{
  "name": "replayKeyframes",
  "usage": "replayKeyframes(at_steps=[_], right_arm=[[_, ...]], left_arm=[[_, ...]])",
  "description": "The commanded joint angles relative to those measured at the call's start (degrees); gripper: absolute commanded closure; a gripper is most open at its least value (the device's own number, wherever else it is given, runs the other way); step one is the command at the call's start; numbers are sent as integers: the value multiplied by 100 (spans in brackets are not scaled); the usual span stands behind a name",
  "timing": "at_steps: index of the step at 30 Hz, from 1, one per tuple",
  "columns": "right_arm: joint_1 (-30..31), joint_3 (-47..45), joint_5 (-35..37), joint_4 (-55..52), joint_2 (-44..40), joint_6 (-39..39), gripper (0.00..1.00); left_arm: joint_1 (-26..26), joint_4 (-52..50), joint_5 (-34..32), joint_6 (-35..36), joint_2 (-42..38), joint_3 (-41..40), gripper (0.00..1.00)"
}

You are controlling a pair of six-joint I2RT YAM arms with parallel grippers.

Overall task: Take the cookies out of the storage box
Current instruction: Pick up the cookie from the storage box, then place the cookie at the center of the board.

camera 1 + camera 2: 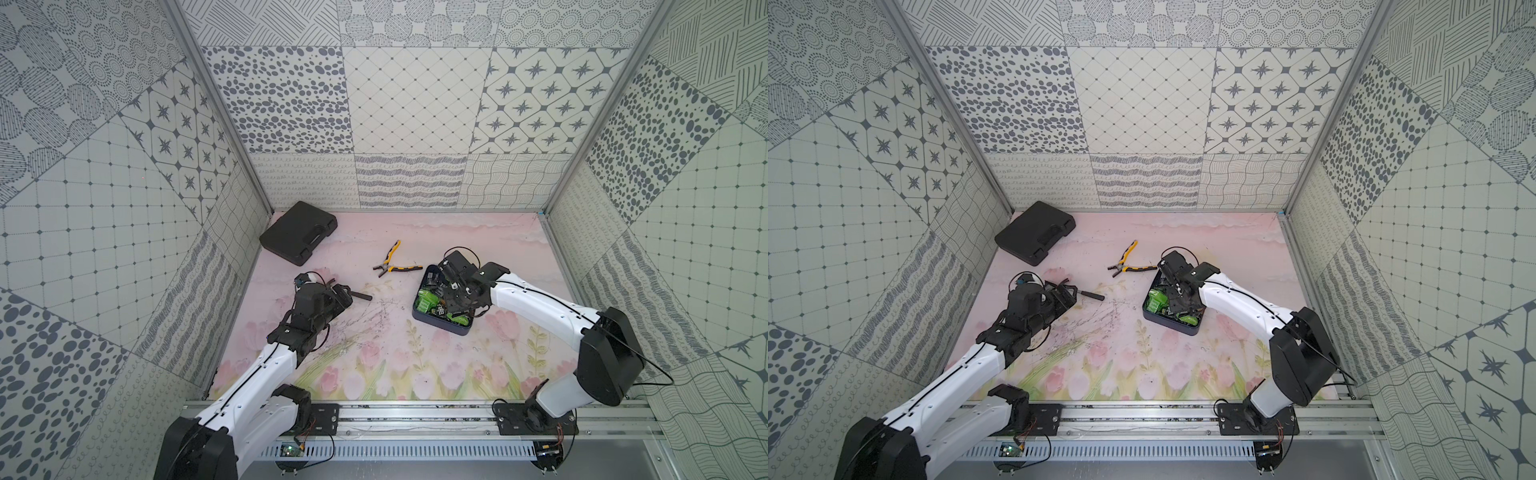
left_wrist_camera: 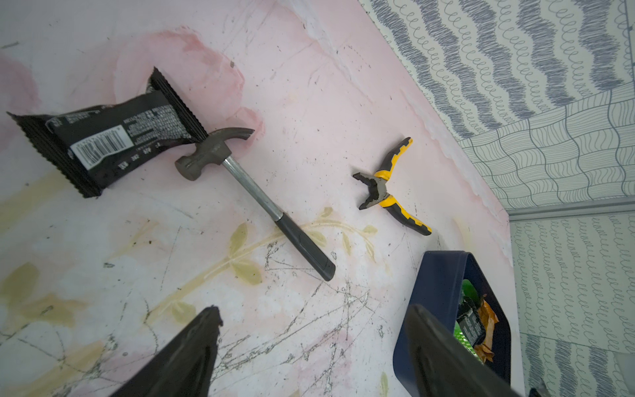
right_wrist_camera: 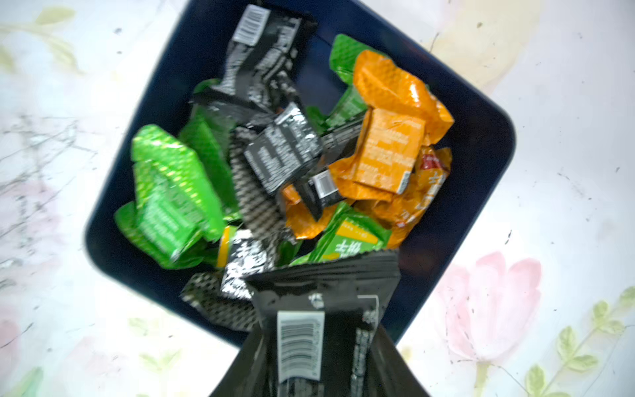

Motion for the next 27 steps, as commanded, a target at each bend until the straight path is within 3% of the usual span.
replayKeyframes(at_steps=[1, 9, 14, 21, 24, 27], right_arm=[[622, 129, -162, -169, -164, 406, 62], [2012, 135, -575, 198, 503, 596, 62], [2182, -32, -1016, 684, 1095, 542, 62], [2174, -70, -842, 818, 1624, 679, 63], [2178, -51, -817, 917, 1728, 685, 56], [2180, -43, -836, 1000, 1656, 687, 41]], left_arm=[[0, -123, -245, -253, 8, 27, 12], [4, -492, -514, -680, -85, -39, 11], [14, -609, -581, -720, -202, -108, 11], [30, -775, -647, -536, -418, -58, 12], [52, -807, -523, -474, -425, -44, 12], [79, -780, -274, -301, -324, 51, 11]])
